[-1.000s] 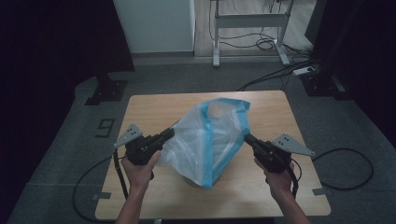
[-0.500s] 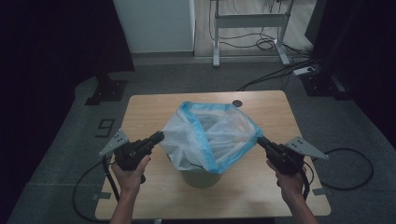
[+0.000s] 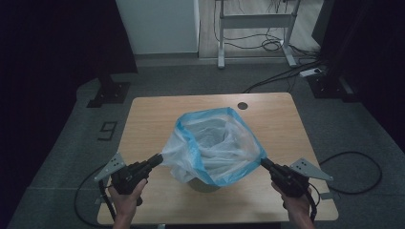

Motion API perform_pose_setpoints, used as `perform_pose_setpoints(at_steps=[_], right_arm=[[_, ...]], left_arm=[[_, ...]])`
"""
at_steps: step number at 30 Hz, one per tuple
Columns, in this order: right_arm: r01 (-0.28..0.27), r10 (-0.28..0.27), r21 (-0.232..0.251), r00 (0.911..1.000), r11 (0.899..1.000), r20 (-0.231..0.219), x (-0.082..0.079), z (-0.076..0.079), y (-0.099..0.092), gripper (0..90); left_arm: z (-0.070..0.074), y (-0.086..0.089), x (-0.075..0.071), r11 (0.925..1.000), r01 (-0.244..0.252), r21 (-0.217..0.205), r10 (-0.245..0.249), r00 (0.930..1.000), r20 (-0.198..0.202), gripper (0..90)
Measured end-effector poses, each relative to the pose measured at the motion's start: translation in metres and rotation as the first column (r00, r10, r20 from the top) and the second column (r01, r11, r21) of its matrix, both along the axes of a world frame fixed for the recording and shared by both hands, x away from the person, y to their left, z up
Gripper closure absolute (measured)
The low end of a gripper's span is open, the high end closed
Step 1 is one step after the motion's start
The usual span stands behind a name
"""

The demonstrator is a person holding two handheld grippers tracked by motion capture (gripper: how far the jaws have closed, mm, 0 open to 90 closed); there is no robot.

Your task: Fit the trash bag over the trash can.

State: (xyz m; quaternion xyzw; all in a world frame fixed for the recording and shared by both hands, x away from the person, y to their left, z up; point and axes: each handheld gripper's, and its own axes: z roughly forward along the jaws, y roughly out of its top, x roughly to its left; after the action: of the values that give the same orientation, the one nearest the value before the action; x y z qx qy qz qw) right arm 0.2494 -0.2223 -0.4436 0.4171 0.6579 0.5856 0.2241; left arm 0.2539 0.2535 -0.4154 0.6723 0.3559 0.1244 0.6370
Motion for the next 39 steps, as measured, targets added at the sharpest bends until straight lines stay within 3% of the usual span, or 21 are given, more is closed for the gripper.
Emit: perform_pose_setpoints(at_steps=[6, 18, 31, 35, 39], right_arm=[[-0.008, 0.008, 0.004, 0.9997, 1.000, -0.025, -0.004, -0.015, 0.000, 89.1], [0.003, -0.003, 0.002, 0.9978, 1.000, -0.066, 0.001, -0.028, -0.004, 89.1], [-0.015, 0.018, 0.034, 0.9976, 0.999, -0.067, -0.016, -0.034, -0.011, 89.1], [-0.024, 0.027, 0.037, 0.9971, 0.999, -0.072, -0.020, -0.038, -0.012, 89.1], [-0.023, 0.025, 0.028, 0.9962, 0.999, -0.083, -0.017, -0.043, -0.008, 89.1]], left_arm=[[-0.011, 0.007, -0.003, 1.0000, -0.007, 0.004, 0.007, 0.9998, -0.019, 89.5], [-0.035, 0.013, 0.005, 0.9998, -0.011, 0.019, 0.012, 0.9983, -0.057, 89.5], [-0.043, 0.021, -0.012, 0.9981, 0.060, -0.012, -0.060, 0.9981, 0.013, 89.4], [-0.047, 0.023, -0.012, 0.9978, 0.065, -0.013, -0.065, 0.9978, 0.008, 89.4], [-0.048, 0.018, -0.007, 0.9990, 0.039, 0.021, -0.038, 0.9992, -0.014, 89.4]])
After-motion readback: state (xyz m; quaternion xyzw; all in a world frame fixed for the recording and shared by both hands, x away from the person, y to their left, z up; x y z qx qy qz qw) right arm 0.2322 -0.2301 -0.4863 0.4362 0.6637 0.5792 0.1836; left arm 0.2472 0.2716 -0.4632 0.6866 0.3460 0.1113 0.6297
